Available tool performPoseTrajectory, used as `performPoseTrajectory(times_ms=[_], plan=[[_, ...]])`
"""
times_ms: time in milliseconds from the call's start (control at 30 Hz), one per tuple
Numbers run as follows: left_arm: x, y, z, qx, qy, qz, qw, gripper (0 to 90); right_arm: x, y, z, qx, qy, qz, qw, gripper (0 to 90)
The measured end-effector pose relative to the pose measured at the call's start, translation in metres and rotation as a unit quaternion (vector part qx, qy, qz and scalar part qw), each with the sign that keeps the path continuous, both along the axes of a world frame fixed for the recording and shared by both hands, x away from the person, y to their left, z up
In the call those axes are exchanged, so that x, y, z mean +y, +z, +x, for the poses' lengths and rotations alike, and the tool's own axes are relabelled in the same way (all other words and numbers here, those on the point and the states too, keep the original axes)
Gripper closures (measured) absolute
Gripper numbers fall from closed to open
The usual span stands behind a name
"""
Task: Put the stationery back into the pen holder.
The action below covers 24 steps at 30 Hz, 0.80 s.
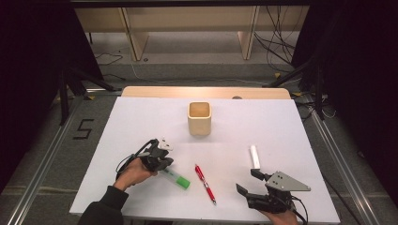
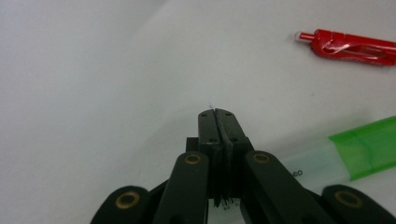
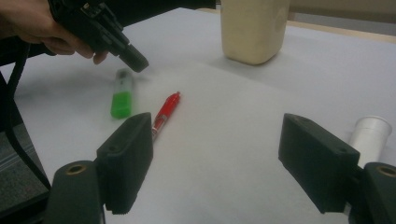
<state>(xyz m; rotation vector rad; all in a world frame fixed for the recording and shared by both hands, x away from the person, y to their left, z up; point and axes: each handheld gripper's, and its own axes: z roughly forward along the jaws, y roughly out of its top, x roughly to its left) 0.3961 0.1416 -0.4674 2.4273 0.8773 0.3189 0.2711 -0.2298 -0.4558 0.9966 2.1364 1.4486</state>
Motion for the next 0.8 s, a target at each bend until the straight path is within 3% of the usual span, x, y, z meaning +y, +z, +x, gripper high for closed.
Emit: performPoseTrajectory(times_ms=[333, 433, 800], plan=[[0.002, -0.001, -0.010, 0.015, -0.003, 0.029, 0.9995, 89.0, 0.001, 0.001, 0.000, -0.002, -0.002, -0.002, 1.0000, 27.0], [0.003, -0.001, -0.016, 0.024, -0.007, 0.048, 0.9985, 89.1, 0.002, 0.000, 0.000, -0.001, -0.003, -0.003, 1.0000, 27.1], [0.010, 0.002, -0.038, 0.056, -0.016, 0.068, 0.9960, 89.0, 0.001, 0.001, 0.000, -0.002, -0.005, -0.003, 1.0000, 27.0]])
